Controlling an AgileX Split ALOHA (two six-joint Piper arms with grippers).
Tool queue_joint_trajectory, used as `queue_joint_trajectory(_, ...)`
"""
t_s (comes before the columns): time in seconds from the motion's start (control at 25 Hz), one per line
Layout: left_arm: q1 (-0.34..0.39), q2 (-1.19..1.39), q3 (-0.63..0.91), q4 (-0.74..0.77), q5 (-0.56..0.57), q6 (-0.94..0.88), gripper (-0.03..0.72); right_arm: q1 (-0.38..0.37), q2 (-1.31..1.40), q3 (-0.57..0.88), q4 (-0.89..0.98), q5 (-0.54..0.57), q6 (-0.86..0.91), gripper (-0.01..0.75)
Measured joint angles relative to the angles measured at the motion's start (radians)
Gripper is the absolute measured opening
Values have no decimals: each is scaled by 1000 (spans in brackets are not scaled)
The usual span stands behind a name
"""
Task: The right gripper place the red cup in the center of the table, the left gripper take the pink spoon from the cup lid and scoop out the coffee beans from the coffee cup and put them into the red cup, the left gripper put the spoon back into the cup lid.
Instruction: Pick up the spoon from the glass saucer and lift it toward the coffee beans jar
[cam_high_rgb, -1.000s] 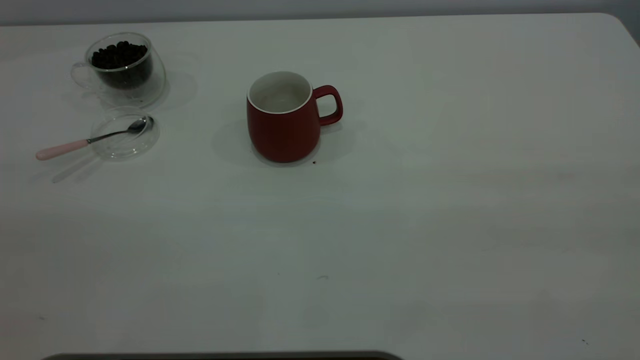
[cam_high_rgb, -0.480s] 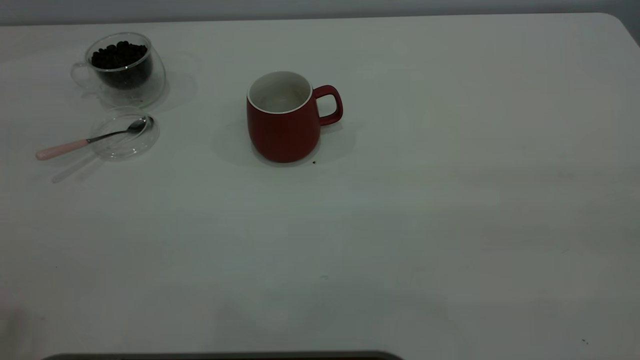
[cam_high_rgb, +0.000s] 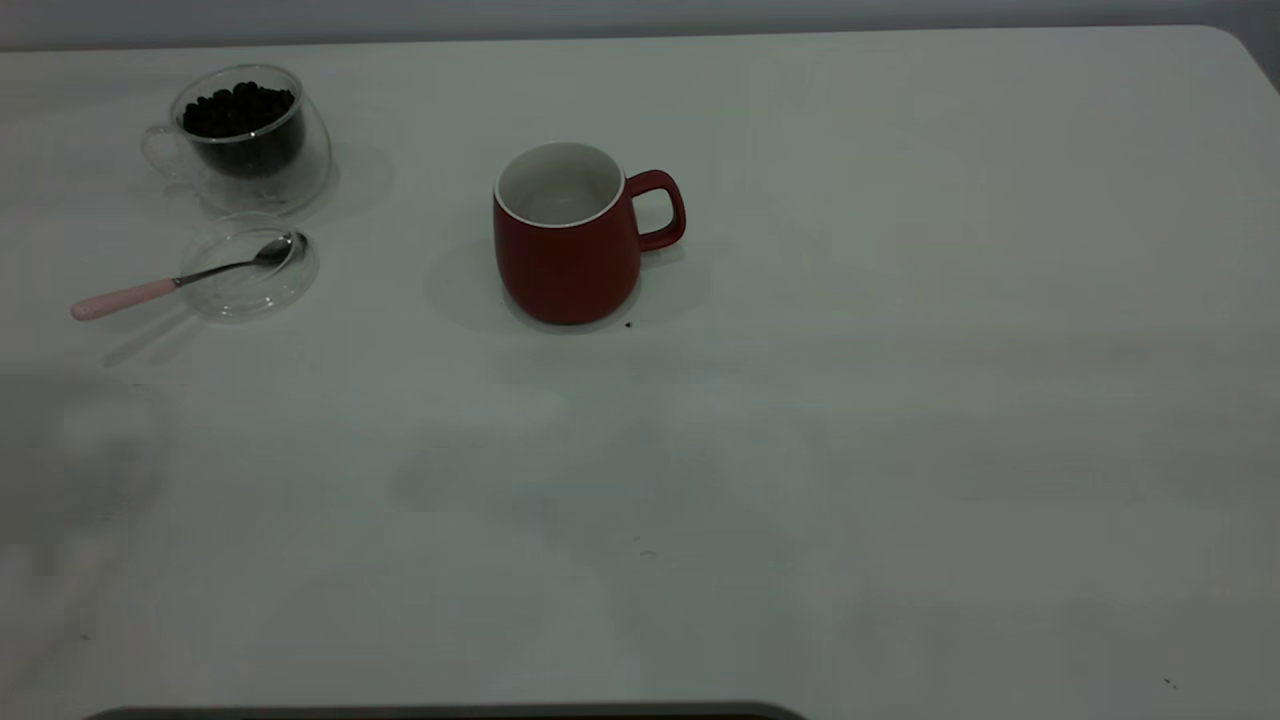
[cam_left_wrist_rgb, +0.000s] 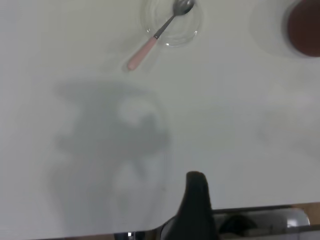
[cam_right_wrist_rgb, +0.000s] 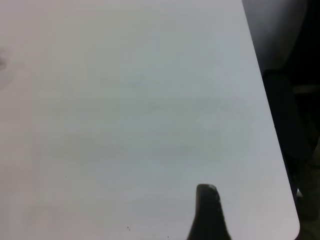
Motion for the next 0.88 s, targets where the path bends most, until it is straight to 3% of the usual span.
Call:
queue_joint_trajectory(0.2, 75, 212, -87, -109, -11, 97, 714, 0, 0, 0, 0, 0, 0, 589)
queue_joint_trajectory(0.44, 222, 352, -82, -391, -53, 313, 714, 0, 0, 0, 0, 0, 0, 589)
queue_joint_trajectory(0.68, 350, 425, 21, -603, -142, 483, 714, 0, 0, 0, 0, 0, 0, 589)
queue_joint_trajectory(0.88, 415, 448, 175, -827, -278, 688, 714, 0, 0, 0, 0, 0, 0, 589)
